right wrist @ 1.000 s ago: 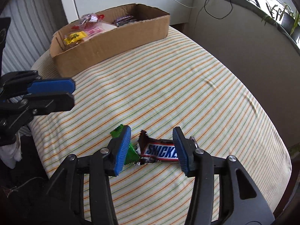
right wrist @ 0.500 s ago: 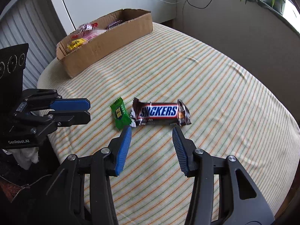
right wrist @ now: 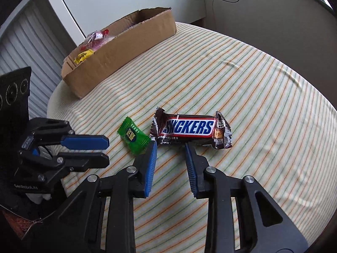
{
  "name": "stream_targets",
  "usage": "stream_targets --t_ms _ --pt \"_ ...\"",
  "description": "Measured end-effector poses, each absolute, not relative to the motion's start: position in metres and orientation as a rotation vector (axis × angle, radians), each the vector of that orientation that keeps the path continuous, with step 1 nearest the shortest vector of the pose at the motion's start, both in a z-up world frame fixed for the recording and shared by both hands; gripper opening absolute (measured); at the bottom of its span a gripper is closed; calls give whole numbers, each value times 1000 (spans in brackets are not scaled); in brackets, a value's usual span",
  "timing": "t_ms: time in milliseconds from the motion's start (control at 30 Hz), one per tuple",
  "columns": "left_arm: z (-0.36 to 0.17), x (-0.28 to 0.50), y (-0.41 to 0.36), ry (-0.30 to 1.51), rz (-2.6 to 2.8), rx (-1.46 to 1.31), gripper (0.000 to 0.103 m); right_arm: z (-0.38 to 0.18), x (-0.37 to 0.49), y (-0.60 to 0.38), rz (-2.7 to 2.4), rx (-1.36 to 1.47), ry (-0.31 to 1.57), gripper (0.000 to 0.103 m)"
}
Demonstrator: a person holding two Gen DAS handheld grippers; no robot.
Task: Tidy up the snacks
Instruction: 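Move both open tools down toward the green candy and Snickers bar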
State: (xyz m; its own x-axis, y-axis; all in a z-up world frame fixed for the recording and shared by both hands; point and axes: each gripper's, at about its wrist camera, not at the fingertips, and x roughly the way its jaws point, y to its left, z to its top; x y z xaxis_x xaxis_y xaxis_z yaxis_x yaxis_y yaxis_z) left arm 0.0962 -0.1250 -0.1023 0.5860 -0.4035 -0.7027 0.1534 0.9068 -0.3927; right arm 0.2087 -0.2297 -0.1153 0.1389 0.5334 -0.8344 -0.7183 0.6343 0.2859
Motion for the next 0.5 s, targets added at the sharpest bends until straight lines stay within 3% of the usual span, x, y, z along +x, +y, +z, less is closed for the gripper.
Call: stream_targets --t_ms 200,300,367,433,500 --pt "-97 98 -128 885 -313 -253 20 -112 221 -228 927 -159 1084 29" --pt "-87 104 -123 848 -301 -224 37 -103 222 -240 953 -125 1064 29" --pt "-84 111 -120 841 -312 -226 37 -93 226 -247 965 -101 1027 30" --pt "-84 121 -118 850 -328 -237 37 -86 236 -251 962 -71 1014 41" --pt "-88 129 -114 861 -339 -251 37 -83 251 -251 995 -24 1012 68"
